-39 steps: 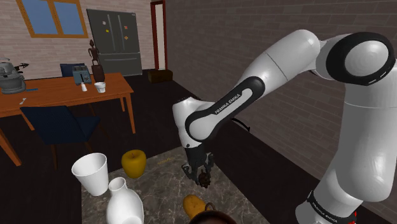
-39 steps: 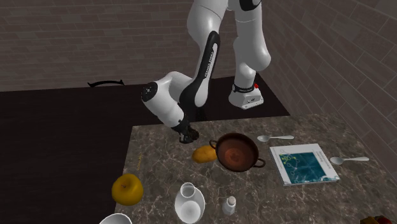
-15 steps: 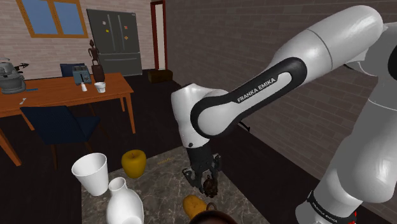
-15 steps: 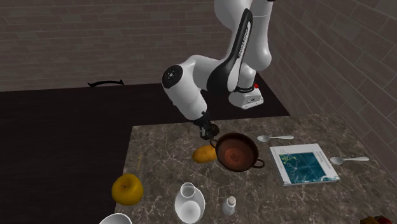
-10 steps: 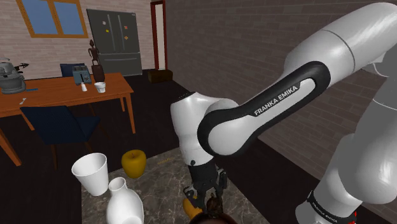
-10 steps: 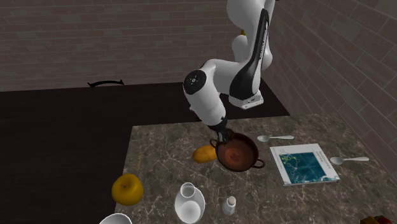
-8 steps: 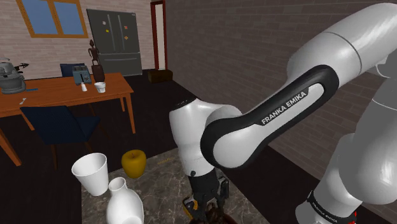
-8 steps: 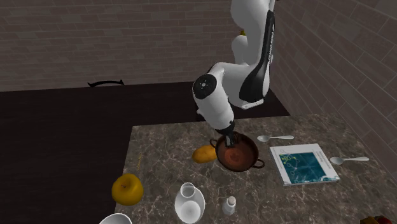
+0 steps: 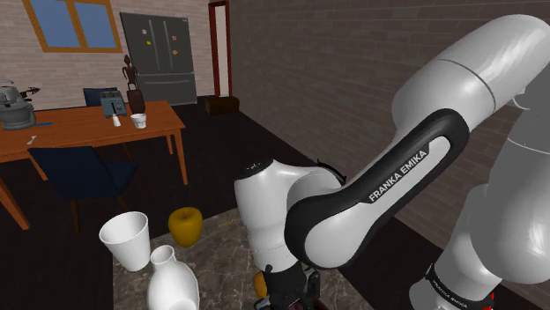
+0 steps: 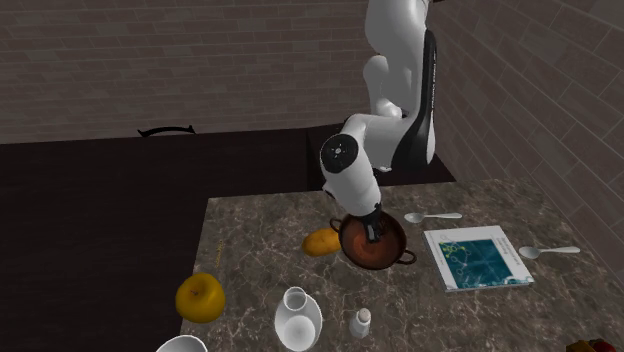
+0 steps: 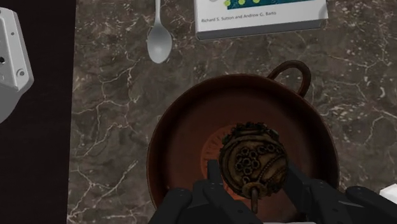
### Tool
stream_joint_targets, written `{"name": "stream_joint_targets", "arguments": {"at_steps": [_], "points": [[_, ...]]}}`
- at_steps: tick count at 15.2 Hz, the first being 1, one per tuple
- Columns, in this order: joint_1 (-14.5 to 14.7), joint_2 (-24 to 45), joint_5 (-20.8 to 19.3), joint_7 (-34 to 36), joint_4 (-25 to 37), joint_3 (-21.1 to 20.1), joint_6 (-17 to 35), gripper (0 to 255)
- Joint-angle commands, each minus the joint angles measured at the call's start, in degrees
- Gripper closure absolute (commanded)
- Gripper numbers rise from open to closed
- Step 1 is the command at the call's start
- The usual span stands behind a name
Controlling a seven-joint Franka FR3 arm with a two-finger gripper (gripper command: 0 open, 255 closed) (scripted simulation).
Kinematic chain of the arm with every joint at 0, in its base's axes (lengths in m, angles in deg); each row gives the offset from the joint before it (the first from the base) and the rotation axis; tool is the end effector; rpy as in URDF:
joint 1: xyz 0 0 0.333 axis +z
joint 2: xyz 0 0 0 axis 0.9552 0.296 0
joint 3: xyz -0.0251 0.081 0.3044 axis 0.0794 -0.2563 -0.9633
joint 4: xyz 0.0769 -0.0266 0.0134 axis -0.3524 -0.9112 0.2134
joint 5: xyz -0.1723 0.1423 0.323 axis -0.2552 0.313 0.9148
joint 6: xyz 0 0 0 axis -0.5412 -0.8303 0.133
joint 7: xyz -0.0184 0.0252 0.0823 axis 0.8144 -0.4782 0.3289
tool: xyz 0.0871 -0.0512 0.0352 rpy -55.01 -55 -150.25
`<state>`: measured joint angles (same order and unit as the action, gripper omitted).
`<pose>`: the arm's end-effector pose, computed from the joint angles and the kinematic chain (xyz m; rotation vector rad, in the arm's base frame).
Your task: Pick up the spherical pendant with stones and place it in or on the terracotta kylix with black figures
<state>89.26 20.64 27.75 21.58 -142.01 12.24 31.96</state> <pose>0.2555 0.4180 0.3047 2.9717 -0.2977 -0.5724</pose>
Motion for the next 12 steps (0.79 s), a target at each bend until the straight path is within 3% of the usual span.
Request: {"name": "stream_joint_targets", "arguments": {"at_steps": [1, 6, 12], "points": [[0.2, 1.4, -0.7, 0.4, -0.4, 0.0, 1.6, 255], [0.8, 4.7, -2.6, 1.1, -1.2, 0.5, 5.3, 255], [0.8, 4.7, -2.6, 1.1, -1.2, 0.5, 5.3, 255]]}}
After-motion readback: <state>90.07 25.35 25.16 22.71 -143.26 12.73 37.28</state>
